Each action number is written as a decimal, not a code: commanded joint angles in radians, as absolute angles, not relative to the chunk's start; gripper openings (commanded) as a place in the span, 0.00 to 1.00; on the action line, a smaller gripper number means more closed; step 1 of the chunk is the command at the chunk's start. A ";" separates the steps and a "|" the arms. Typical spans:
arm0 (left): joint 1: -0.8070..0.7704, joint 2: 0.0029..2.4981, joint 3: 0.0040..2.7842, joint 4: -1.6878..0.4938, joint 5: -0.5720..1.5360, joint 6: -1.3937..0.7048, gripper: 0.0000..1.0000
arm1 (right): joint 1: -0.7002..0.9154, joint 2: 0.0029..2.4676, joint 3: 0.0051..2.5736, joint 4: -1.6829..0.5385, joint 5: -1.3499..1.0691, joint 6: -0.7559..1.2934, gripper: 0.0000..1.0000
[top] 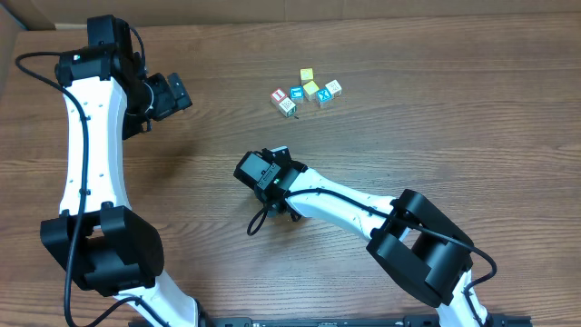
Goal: Flip 4 blocks
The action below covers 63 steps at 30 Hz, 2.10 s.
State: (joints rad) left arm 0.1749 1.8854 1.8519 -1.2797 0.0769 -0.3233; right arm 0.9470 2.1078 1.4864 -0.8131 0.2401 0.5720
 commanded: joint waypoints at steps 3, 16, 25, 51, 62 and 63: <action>0.175 1.893 1.850 -1.282 0.071 -0.337 1.00 | 0.947 2.104 1.514 -0.807 0.254 0.568 0.26; 0.176 1.893 1.850 -1.282 0.071 -0.337 1.00 | 0.893 1.987 1.779 -0.912 0.193 0.488 0.51; 0.176 1.893 1.850 -1.282 0.071 -0.337 1.00 | 0.653 1.998 1.835 -0.948 0.186 0.488 0.72; 0.176 1.893 1.850 -1.282 0.071 -0.337 1.00 | 0.395 2.262 1.832 -0.661 0.178 0.481 0.04; 0.176 1.893 1.850 -1.282 0.071 -0.337 1.00 | 0.398 2.304 1.832 -0.588 0.091 0.339 0.07; 0.176 1.893 1.850 -1.282 0.071 -0.337 1.00 | 0.398 2.314 1.829 -0.587 0.091 0.339 0.07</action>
State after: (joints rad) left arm 0.1749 1.8854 1.8519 -1.2797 0.0769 -0.3233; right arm 0.3939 2.2723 1.8294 -0.5922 0.1066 0.3721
